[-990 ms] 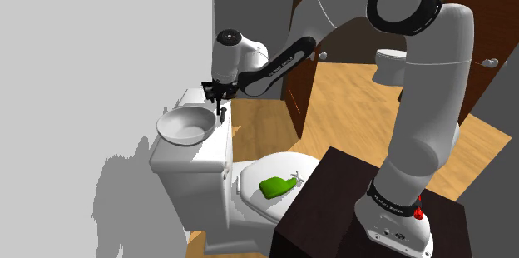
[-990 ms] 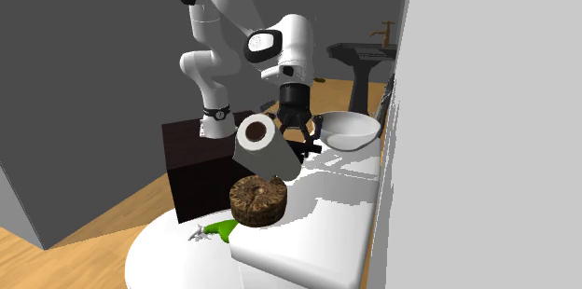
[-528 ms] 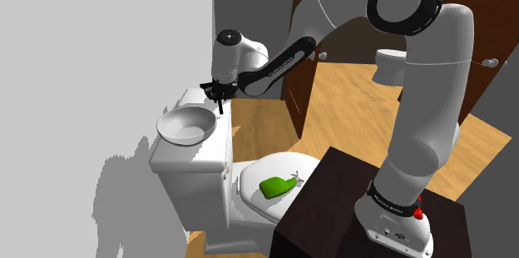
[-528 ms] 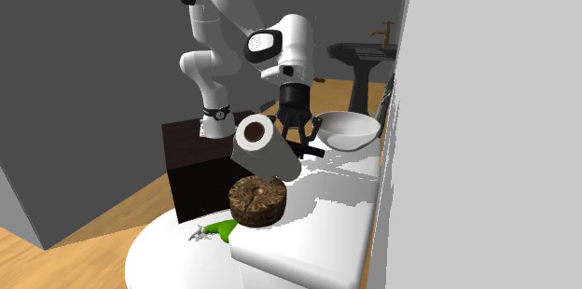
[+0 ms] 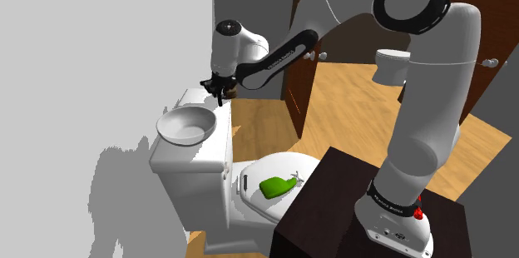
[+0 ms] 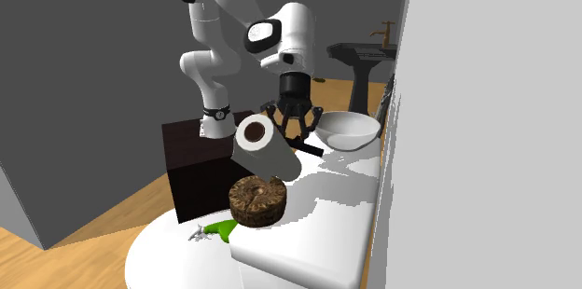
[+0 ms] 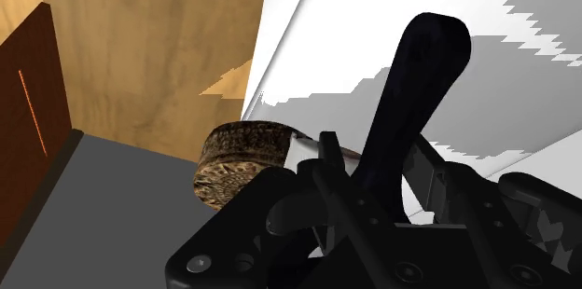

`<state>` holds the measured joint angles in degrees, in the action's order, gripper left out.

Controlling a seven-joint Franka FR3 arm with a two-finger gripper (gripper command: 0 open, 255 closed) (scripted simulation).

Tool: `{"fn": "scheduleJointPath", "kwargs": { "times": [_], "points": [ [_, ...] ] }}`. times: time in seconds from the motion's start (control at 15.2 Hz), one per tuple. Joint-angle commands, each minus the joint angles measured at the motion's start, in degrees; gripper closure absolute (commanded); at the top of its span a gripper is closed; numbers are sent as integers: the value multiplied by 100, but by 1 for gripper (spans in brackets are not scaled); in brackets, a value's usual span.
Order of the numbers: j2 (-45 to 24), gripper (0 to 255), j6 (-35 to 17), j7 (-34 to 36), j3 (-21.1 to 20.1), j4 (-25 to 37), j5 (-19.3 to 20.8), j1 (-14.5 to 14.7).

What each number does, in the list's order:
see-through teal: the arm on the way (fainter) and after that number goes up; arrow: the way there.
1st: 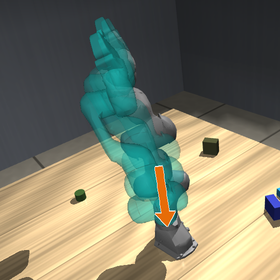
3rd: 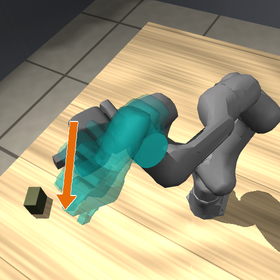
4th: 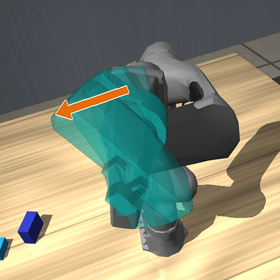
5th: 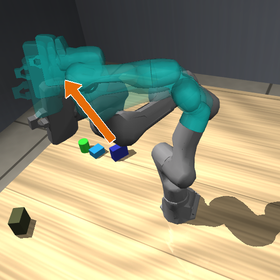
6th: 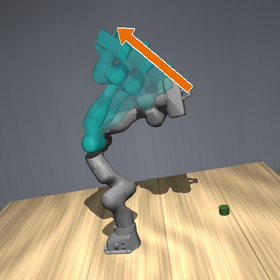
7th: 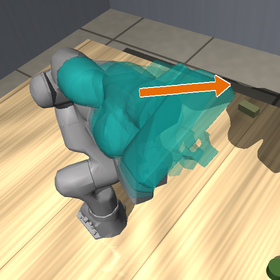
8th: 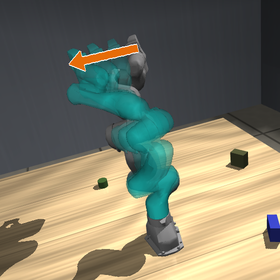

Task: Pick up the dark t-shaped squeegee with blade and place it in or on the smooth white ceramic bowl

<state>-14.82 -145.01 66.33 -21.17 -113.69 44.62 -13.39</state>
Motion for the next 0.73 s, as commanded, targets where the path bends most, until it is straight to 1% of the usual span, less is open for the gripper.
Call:
{"fn": "scheduleJointPath", "kwargs": {
  "times": [0.0,0.66],
  "points": [
    [103,255,80,-133,-46,10,-142,-33],
    [482,255,557,-743,-216,260,-765,-133]
  ]
}}
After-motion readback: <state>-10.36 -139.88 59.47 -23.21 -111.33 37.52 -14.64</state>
